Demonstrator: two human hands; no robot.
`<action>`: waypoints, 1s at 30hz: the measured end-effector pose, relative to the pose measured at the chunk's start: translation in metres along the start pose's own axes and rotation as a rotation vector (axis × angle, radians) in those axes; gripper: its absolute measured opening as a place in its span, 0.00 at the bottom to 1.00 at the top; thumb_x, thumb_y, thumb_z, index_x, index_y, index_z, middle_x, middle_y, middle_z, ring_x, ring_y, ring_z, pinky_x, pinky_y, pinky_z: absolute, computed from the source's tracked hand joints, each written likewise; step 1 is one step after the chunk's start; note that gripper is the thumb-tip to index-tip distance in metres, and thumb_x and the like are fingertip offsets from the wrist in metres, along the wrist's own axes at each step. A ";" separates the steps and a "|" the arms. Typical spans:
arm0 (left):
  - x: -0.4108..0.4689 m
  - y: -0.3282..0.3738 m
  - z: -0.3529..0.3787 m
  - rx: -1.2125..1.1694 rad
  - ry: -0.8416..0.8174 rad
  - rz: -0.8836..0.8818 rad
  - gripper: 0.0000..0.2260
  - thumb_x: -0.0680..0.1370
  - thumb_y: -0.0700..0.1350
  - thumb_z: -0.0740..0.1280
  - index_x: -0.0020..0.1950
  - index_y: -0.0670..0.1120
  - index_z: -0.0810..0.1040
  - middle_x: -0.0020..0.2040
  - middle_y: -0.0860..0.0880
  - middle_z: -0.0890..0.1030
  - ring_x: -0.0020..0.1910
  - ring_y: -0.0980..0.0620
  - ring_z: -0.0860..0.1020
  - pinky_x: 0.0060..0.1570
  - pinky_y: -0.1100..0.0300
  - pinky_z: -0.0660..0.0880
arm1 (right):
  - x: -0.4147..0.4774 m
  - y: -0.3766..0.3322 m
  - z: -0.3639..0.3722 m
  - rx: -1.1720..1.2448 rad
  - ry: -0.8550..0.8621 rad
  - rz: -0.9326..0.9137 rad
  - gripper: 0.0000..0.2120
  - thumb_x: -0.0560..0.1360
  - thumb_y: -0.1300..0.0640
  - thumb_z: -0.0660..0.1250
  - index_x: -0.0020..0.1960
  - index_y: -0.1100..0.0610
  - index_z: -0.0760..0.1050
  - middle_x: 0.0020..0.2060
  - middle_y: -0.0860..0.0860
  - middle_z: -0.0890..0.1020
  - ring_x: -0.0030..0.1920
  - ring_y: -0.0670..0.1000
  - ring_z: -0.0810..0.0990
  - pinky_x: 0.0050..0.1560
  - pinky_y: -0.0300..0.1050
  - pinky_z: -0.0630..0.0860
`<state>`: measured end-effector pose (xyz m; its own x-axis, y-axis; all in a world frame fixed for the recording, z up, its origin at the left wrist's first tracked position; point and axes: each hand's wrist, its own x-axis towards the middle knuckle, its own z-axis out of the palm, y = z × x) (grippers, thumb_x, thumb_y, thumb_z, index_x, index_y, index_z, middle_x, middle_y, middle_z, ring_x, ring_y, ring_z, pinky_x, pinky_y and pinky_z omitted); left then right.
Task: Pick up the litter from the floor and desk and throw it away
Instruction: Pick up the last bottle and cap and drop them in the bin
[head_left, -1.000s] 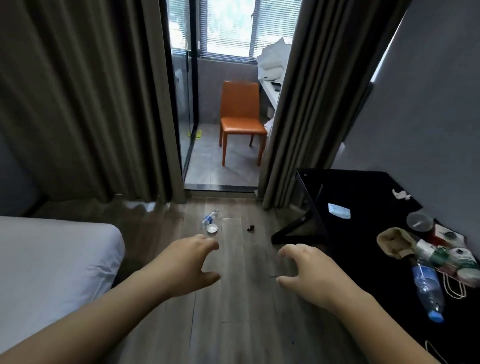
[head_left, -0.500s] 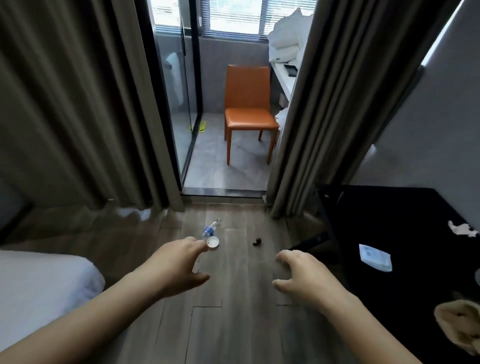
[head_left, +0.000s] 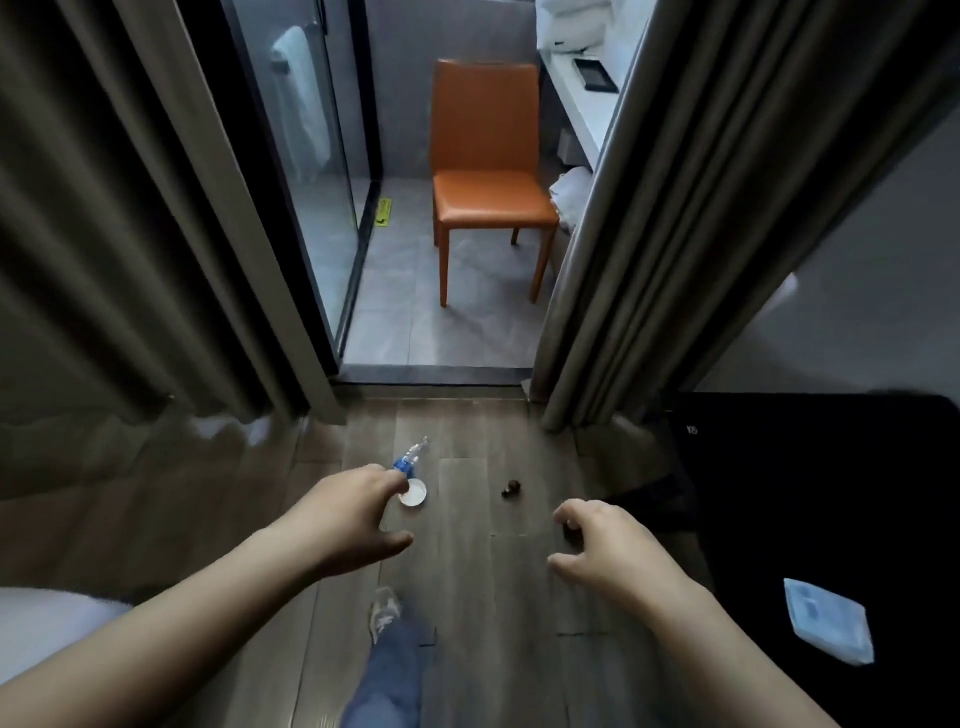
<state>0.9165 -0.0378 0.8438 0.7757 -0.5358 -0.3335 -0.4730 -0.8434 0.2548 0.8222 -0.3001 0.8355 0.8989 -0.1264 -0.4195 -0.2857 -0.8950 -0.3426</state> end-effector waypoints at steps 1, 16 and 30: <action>0.020 -0.009 -0.002 -0.002 -0.006 0.006 0.22 0.73 0.59 0.66 0.64 0.52 0.71 0.60 0.54 0.75 0.58 0.54 0.75 0.57 0.59 0.72 | 0.018 -0.001 -0.001 0.000 -0.001 0.009 0.21 0.71 0.46 0.68 0.63 0.49 0.72 0.55 0.46 0.77 0.57 0.46 0.75 0.54 0.39 0.72; 0.287 -0.124 0.044 -0.021 -0.244 -0.043 0.20 0.73 0.55 0.66 0.61 0.47 0.72 0.57 0.48 0.77 0.56 0.47 0.77 0.54 0.53 0.74 | 0.275 0.016 0.026 -0.012 -0.126 0.206 0.21 0.72 0.47 0.66 0.64 0.50 0.71 0.56 0.49 0.75 0.58 0.50 0.76 0.53 0.43 0.72; 0.465 -0.210 0.315 -0.022 -0.271 -0.197 0.20 0.73 0.55 0.66 0.61 0.46 0.73 0.58 0.48 0.77 0.56 0.47 0.77 0.52 0.55 0.75 | 0.508 0.161 0.243 -0.021 -0.185 0.254 0.26 0.74 0.49 0.67 0.69 0.54 0.67 0.64 0.53 0.72 0.61 0.54 0.74 0.57 0.46 0.72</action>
<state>1.2453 -0.1227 0.3494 0.7107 -0.3563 -0.6066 -0.3138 -0.9323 0.1799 1.1521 -0.4043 0.3635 0.7237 -0.2688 -0.6356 -0.4845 -0.8537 -0.1907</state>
